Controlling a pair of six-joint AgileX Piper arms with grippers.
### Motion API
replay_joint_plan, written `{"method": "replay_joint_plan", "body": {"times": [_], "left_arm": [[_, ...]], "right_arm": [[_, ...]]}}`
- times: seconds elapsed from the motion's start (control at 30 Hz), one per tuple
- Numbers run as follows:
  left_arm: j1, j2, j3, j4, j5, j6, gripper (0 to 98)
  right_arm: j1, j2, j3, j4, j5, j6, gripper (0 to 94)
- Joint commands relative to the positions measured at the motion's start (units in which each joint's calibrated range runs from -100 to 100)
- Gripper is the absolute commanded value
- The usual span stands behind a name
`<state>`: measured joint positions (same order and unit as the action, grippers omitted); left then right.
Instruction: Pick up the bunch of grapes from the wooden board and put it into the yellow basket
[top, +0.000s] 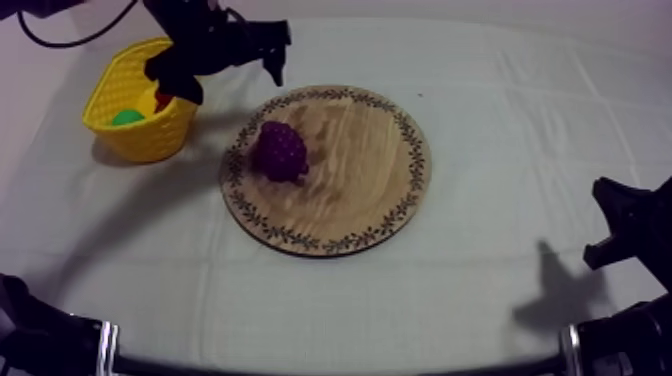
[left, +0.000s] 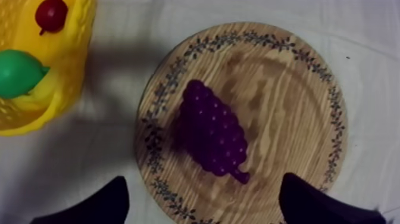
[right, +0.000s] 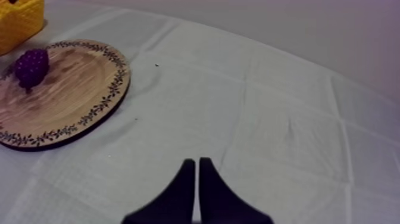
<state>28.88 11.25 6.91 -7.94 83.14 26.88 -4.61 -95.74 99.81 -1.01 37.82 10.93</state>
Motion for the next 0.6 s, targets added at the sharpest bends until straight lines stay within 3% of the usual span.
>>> {"method": "replay_joint_plan", "body": {"times": [0.0, 0.57], "left_arm": [[0.03, 1.13, 0.74, 0.08, -0.82, 0.15, 96.0], [-0.07, 16.41, -1.59, 2.81, -3.34, 2.52, 95.7]], "right_arm": [[0.02, -0.01, -0.03, 0.01, 0.0, -0.01, 0.4], [0.02, -0.01, -0.03, 0.01, 0.0, 0.0, 0.4]]}}
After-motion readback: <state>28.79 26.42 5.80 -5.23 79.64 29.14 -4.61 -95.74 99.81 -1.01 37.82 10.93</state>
